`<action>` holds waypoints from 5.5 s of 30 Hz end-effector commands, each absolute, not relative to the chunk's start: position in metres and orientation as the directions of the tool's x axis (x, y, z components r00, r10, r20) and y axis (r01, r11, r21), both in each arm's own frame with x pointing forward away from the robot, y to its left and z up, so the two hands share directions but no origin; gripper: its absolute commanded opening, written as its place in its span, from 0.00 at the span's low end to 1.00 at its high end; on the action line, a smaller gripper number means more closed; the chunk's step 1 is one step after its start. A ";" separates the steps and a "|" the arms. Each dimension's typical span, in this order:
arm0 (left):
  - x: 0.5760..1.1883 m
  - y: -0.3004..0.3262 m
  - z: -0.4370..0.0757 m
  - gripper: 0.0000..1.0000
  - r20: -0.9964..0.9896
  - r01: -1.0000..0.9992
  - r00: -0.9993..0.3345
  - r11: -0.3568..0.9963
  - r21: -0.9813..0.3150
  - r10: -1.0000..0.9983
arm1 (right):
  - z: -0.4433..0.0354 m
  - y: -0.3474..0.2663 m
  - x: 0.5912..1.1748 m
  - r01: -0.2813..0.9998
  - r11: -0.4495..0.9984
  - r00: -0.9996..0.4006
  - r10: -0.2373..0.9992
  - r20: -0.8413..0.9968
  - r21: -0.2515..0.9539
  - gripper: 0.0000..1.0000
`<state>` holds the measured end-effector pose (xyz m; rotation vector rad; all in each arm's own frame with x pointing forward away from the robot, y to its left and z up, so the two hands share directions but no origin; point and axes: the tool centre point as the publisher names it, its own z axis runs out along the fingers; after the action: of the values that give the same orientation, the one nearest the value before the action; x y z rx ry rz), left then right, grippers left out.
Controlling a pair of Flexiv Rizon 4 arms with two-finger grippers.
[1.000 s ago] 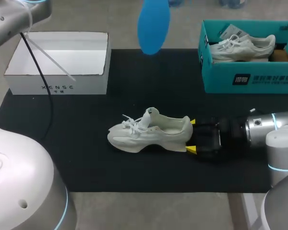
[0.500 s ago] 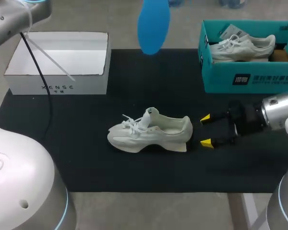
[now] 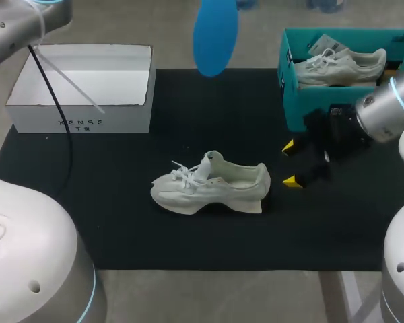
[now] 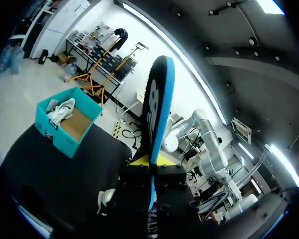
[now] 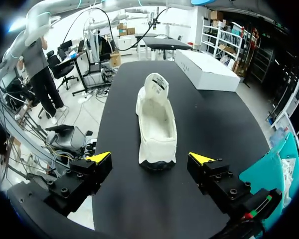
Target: Take the shoe out of the shoebox, open the shoe tongue, remove and reinsert the insole, then place the shoe into the shoebox
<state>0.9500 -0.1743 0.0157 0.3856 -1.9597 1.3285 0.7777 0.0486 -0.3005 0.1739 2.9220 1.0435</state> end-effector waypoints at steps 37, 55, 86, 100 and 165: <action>0.950 -0.174 0.015 0.00 0.707 -0.602 -0.692 0.422 -0.677 0.147 | -0.275 0.063 0.784 0.073 0.980 -0.997 0.076 -0.009 0.187 1.00; 0.962 -0.166 0.031 0.00 0.702 -0.595 -0.702 0.439 -0.673 0.125 | -0.275 0.063 0.784 0.073 0.980 -0.997 0.076 -0.009 0.187 1.00; 0.962 -0.166 0.031 0.00 0.702 -0.595 -0.702 0.439 -0.673 0.125 | -0.334 0.135 0.839 0.157 0.968 -0.987 0.162 -0.009 0.195 1.00; 0.962 -0.166 0.031 0.00 0.702 -0.595 -0.702 0.439 -0.673 0.125 | -0.375 0.131 0.833 0.161 0.967 -0.986 0.167 -0.014 0.196 1.00; 0.962 -0.166 0.031 0.00 0.702 -0.595 -0.702 0.439 -0.673 0.125 | -0.260 0.081 0.845 0.122 0.978 -0.990 0.132 -0.049 0.168 0.00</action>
<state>0.9615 -0.1669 0.0311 0.3961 -1.9897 1.3137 0.8446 0.0805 -0.2609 0.1971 3.0653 0.2559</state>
